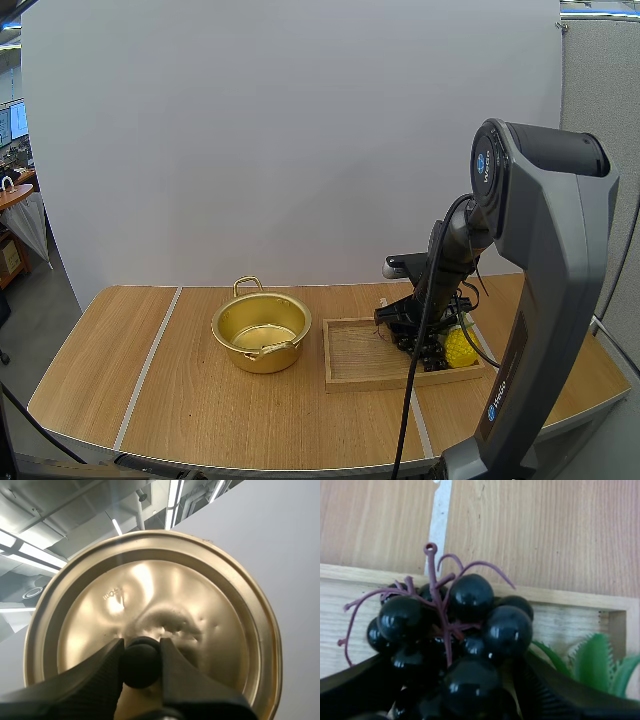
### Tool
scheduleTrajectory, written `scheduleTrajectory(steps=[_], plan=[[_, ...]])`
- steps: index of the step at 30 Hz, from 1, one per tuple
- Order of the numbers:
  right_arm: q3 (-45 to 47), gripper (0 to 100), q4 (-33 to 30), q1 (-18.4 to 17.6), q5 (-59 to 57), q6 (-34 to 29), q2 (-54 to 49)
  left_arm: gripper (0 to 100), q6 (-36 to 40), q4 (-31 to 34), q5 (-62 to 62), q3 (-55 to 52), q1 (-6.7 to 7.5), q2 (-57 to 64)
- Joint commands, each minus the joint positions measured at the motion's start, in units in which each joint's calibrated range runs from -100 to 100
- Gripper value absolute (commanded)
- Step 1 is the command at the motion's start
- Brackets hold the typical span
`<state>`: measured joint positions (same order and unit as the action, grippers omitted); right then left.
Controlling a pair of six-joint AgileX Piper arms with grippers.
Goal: Open the pot, put the grape inside, and close it
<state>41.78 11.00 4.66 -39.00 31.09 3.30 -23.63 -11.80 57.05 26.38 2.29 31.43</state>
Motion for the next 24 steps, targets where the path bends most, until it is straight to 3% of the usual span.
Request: scheduleTrajectory(steps=[1, 7, 8, 10, 14, 15, 24], plan=[[0.0, 100, -0.1, 0.0, 0.9, 0.2, 0.4, 0, 0.8, 0.0, -2.7, 0.2, 0.17, 0.3], [-0.1, 100, -0.1, 0.0, 1.5, 0.2, 0.4, 0, 0.8, 0.0, -2.7, 0.2, 0.17, 0.3], [-0.1, 90, 0.0, 0.0, 1.5, 0.2, 0.4, 0, 0.8, 0.0, -2.7, 0.2, 0.17, 0.3], [-0.1, 57, 1.0, 0.0, 1.2, 0.2, 0.4, 0, 0.8, 0.0, -2.7, 0.2, 0.17, 0.3], [-0.1, 3, 1.6, 0.0, 1.4, 0.2, 0.2, 0, 0.8, 0.0, -2.7, 0.2, 0.17, 0.3], [-0.1, 0, 1.6, 0.0, 1.4, 0.2, 0.0, 0, 0.8, 0.0, -2.7, 0.2, 0.17, 0.3], [-0.1, 0, 1.6, 0.0, 0.8, 0.2, -7.3, 0, 0.8, 0.0, -2.7, 0.2, 0.17, 0.3]])
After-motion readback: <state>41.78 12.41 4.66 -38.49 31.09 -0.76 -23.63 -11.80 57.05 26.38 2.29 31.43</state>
